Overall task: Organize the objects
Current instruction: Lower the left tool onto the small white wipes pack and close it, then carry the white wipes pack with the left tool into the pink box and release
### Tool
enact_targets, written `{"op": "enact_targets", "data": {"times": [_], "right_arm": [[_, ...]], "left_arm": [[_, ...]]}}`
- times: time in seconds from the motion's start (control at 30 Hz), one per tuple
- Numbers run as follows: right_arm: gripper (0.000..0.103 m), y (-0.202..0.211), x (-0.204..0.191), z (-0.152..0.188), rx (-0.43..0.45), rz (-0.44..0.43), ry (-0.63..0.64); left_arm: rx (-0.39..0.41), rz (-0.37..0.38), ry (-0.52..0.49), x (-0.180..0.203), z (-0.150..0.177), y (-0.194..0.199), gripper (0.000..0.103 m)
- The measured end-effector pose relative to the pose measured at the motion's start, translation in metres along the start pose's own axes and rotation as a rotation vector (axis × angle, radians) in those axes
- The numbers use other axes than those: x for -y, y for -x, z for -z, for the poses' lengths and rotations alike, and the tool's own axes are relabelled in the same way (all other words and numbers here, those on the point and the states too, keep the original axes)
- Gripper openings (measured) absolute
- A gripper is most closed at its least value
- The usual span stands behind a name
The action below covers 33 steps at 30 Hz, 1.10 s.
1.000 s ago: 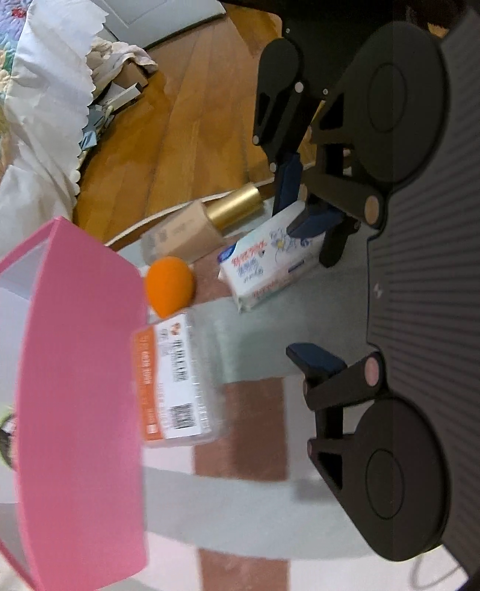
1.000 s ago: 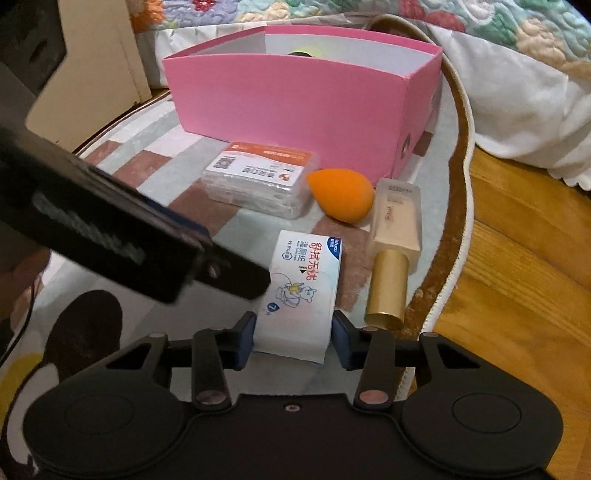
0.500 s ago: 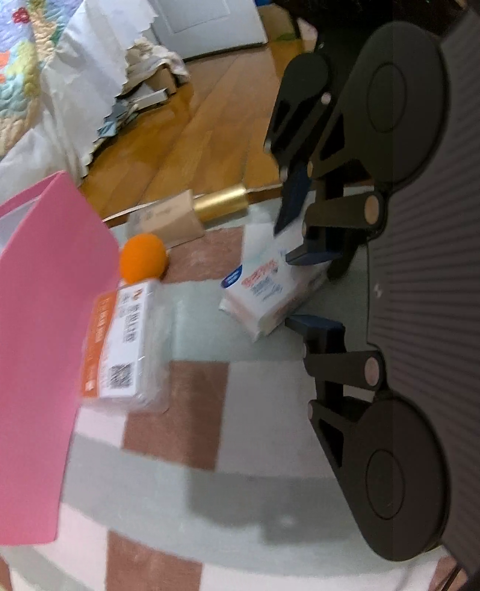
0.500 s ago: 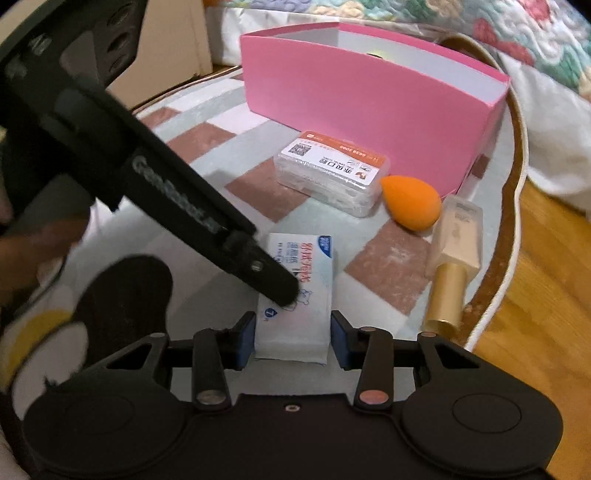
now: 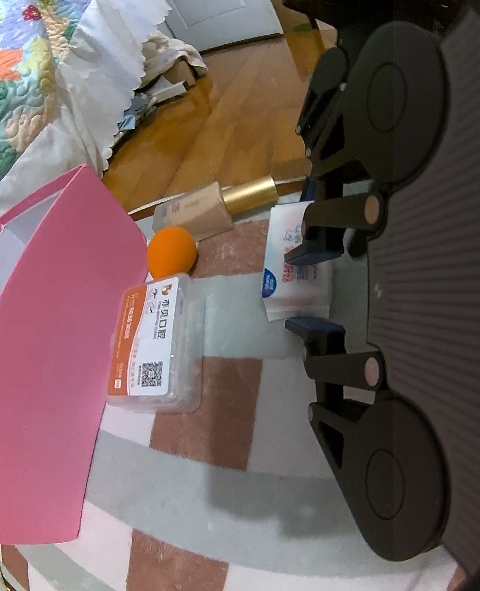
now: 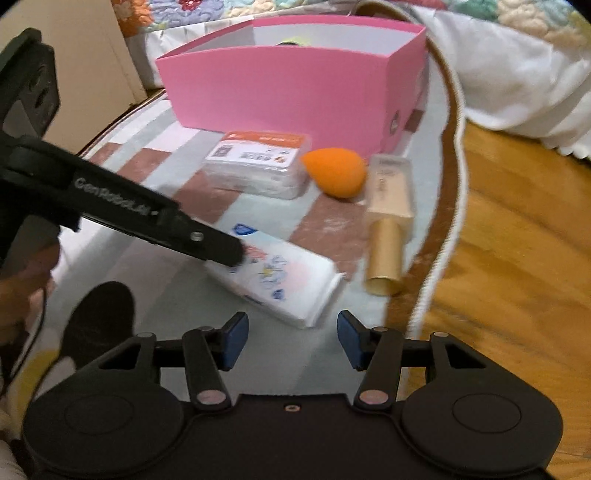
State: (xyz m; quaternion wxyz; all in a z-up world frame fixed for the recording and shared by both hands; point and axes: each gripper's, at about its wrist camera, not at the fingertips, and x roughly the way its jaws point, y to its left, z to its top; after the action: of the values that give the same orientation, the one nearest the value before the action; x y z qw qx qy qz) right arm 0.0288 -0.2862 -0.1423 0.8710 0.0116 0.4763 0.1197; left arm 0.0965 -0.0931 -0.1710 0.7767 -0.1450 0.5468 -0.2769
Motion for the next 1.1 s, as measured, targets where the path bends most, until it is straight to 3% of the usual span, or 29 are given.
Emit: {"op": "enact_targets", "data": {"times": [0.13, 0.4, 0.73, 1.1], "right_arm": [[0.076, -0.006, -0.010, -0.004, 0.001, -0.018, -0.017], [0.078, -0.001, -0.023, -0.007, -0.034, 0.016, -0.023], [0.079, 0.047, -0.042, -0.029, 0.032, 0.036, 0.038], [0.080, 0.095, -0.052, -0.084, 0.152, 0.003, 0.127]], "left_arm": [[-0.002, -0.011, -0.004, 0.006, 0.001, -0.002, 0.032], [-0.058, 0.015, 0.047, 0.009, 0.012, 0.013, 0.037], [0.032, 0.032, -0.008, 0.036, 0.006, 0.072, 0.037], [0.169, 0.055, -0.078, 0.053, -0.034, 0.139, 0.037]]}}
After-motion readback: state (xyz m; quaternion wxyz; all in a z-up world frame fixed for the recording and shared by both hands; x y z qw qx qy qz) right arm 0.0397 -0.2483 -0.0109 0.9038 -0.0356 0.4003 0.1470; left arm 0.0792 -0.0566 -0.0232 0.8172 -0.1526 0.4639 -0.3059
